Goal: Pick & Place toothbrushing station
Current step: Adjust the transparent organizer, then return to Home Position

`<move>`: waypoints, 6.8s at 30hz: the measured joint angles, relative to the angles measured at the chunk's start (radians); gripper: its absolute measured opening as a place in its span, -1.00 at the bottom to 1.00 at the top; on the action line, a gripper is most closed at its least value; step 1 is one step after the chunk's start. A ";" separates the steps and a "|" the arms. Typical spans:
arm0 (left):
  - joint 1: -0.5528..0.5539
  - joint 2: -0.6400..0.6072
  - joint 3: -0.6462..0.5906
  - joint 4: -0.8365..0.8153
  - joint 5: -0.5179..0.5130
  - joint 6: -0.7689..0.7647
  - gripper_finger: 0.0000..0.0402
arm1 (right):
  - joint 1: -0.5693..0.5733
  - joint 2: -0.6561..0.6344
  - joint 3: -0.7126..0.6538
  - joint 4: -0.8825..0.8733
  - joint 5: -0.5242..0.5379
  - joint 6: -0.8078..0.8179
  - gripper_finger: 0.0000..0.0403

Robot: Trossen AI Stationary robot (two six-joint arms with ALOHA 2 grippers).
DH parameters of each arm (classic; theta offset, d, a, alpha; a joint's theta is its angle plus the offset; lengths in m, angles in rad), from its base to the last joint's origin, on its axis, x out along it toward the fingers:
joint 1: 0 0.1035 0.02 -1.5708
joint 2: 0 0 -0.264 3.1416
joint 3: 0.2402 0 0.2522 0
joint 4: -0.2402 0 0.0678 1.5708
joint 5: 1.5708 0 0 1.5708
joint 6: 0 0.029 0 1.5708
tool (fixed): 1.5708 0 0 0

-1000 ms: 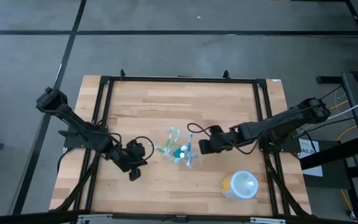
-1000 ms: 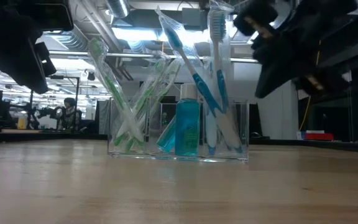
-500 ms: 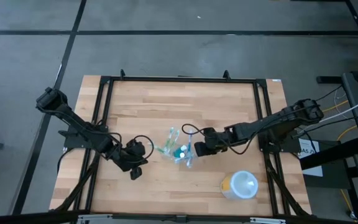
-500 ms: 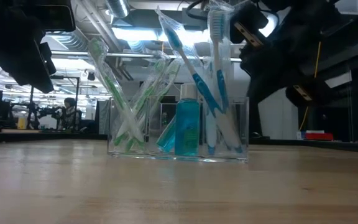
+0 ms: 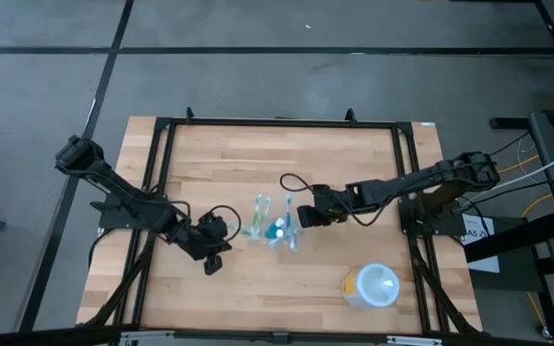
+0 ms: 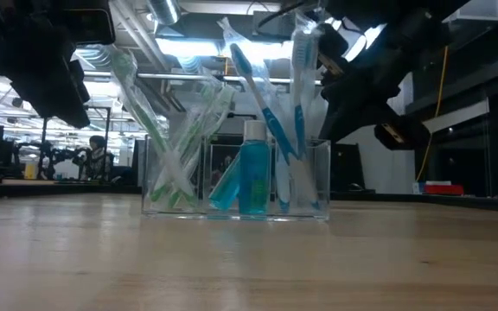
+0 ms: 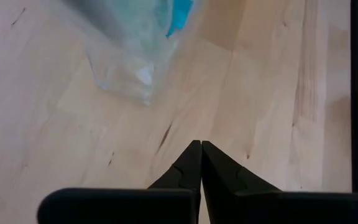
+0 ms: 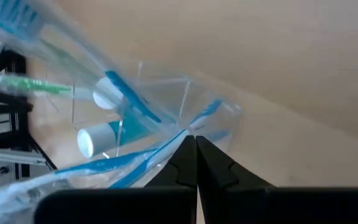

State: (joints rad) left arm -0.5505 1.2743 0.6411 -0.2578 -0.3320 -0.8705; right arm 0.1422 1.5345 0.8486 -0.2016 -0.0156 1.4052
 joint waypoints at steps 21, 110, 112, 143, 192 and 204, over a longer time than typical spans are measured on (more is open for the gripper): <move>0.108 0.000 0.000 -0.007 0.018 0.097 -0.99 | 0.062 -0.004 0.000 -0.036 0.057 0.080 -1.00; 0.671 -0.994 -0.071 -0.008 0.243 0.566 -0.99 | 0.294 -0.884 0.000 -0.357 0.742 -0.455 -1.00; 0.671 -1.034 -0.119 0.064 0.242 0.566 -0.99 | 0.299 -0.892 0.000 -0.358 0.745 -0.474 -1.00; 0.641 -1.274 -0.489 0.167 0.338 0.686 -0.99 | 0.301 -1.005 0.000 -0.245 0.813 -0.794 -1.00; 0.611 -1.201 -0.632 0.276 0.303 0.692 -0.94 | 0.229 -1.075 -0.313 0.073 0.245 -1.149 -1.00; 0.611 -1.201 -0.632 0.276 0.303 0.691 -0.95 | 0.090 -1.186 -0.548 0.170 -0.076 -1.238 -1.00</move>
State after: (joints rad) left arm 0.0605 0.0738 0.0090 0.0185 -0.0292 -0.1791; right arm 0.2325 0.3482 0.3010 -0.0318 -0.0913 0.1669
